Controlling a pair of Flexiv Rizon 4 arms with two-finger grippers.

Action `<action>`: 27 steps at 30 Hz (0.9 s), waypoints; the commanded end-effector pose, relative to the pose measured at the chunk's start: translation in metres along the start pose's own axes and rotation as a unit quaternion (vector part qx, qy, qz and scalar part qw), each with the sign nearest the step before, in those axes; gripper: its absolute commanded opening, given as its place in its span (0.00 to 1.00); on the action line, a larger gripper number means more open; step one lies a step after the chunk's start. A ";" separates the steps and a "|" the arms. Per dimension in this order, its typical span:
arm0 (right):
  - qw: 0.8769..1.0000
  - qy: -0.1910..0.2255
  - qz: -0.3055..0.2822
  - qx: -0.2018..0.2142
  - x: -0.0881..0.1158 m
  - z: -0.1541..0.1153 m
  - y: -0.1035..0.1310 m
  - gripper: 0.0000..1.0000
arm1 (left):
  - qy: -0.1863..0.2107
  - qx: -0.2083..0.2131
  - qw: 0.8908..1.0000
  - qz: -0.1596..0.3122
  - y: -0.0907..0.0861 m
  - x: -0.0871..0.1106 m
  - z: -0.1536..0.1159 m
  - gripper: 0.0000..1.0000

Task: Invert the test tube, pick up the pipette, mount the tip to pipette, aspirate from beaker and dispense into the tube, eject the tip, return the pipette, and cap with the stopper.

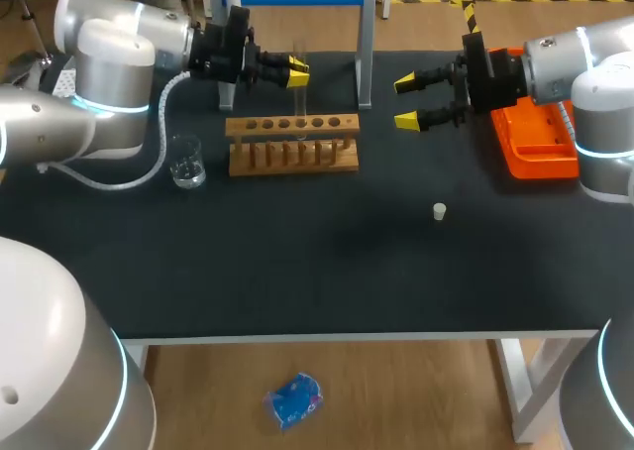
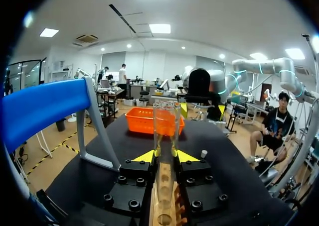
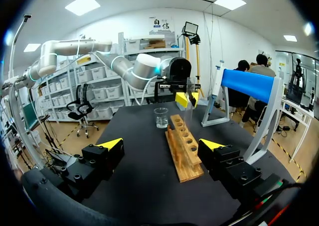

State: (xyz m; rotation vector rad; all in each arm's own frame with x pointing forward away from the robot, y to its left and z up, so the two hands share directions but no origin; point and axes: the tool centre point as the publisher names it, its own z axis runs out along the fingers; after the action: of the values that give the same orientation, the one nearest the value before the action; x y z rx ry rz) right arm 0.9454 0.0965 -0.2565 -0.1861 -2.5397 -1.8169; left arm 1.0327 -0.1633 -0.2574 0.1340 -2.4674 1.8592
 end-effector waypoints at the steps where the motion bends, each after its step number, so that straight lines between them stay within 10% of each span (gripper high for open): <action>1: 1.000 0.000 0.000 0.000 0.000 0.000 0.000 1.00 | 0.000 -0.002 1.000 -0.001 -0.001 0.001 0.000 0.00; 27: 1.000 0.000 0.000 0.000 0.000 0.000 0.000 1.00 | -0.019 -0.005 1.000 0.011 0.001 0.004 0.001 0.00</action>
State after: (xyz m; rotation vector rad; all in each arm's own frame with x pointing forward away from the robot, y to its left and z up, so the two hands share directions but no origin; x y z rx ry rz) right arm 0.9454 0.0965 -0.2565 -0.1861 -2.5397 -1.8169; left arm 1.0351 -0.1642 -0.2600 0.1318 -2.5017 1.8612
